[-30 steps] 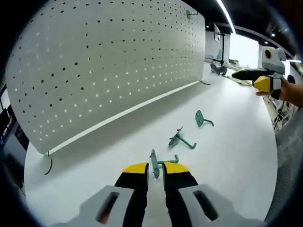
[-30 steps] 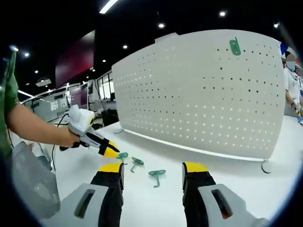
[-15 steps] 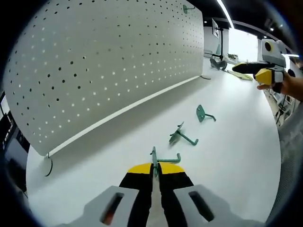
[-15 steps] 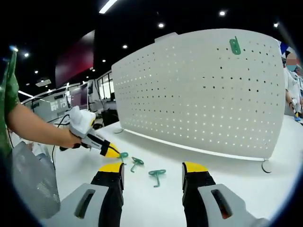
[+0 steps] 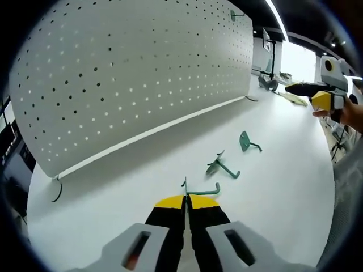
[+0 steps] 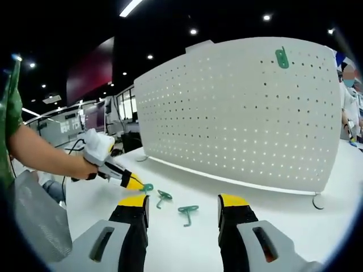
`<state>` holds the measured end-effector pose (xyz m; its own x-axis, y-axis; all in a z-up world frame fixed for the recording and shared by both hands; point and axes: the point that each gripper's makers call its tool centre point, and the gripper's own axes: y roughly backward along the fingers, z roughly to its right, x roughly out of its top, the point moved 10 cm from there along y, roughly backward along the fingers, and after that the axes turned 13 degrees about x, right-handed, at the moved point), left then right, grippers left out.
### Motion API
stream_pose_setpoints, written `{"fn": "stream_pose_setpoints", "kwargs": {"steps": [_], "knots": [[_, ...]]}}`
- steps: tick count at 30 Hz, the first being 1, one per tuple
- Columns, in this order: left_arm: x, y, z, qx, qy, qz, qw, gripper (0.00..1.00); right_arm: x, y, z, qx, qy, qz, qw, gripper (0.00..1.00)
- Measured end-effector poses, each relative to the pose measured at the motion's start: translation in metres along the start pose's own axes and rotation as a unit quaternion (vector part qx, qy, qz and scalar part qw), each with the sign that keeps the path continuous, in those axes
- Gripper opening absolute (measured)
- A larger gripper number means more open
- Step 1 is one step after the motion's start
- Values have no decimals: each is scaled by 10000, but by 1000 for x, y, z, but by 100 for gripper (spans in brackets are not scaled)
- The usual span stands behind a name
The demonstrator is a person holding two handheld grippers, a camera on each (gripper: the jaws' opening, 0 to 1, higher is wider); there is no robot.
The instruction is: Insert the hook assembly into the mounting plate slot until the hook locks in place.
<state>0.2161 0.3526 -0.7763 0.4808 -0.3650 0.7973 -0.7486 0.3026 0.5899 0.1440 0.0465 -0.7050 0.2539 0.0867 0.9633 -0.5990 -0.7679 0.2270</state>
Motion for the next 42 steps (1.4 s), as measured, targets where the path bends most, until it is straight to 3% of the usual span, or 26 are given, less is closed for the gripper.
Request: {"fn": "stream_pose_setpoints", "kwargs": {"steps": [12,28,42], "knots": [[21,13,2,-87,565,478,9972,2,7,0,-1,-37,44,64,10000,49],[74,48,6,-231,633,1311,9891,2,36,1,-11,-44,293,291,9991,48],[112,97,2,-249,653,2088,9755,2,65,4,-27,13,600,513,9969,47]]}}
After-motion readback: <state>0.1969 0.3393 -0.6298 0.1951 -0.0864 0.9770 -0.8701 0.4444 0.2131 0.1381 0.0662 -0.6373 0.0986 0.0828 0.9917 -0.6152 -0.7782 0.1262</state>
